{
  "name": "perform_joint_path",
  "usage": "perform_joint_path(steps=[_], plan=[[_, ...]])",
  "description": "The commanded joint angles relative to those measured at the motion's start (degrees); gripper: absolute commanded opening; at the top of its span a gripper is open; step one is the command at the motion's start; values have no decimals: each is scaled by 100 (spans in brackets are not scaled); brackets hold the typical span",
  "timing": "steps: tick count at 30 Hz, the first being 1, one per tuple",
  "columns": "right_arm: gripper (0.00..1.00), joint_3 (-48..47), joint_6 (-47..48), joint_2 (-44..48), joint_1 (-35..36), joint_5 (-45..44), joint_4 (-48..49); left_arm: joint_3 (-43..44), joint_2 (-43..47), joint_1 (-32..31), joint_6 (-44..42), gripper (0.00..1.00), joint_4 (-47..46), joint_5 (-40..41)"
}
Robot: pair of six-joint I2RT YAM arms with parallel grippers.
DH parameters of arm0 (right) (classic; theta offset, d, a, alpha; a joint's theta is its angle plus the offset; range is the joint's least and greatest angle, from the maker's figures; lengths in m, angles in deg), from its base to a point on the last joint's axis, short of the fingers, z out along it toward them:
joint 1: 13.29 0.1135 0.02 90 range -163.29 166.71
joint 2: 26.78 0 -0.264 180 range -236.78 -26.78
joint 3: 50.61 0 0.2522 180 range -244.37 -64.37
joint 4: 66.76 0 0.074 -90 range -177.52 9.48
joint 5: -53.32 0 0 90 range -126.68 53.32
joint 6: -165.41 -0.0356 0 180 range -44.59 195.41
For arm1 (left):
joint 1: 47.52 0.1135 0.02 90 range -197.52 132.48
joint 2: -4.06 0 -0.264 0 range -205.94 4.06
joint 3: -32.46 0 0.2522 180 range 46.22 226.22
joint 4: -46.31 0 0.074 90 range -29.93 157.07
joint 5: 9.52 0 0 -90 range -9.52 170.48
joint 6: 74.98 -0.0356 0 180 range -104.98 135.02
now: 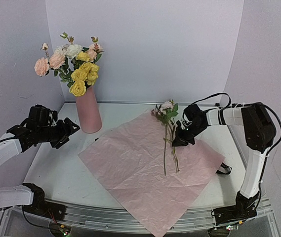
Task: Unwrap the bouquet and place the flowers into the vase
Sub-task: Pick up the fake flower from the wrapping paper.
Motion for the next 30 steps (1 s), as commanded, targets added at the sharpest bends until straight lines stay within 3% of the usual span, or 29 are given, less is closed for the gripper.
perform_joint_path(steps=[1, 6, 22, 30], plan=[[2, -94, 206, 884, 17, -218, -256, 108, -284, -611, 434, 84, -281, 339], [2, -18, 467, 1497, 16, -25, -221, 407, -670, -1179, 625, 83, -375, 517], [5, 826, 148, 2816, 140, 2162, 1401, 2364, -2416, -3545, 1012, 82, -851, 1428], [5, 840, -96, 3157, 300, 2483, 1807, 3420, -3161, -4033, 767, 83, -1213, 1382]])
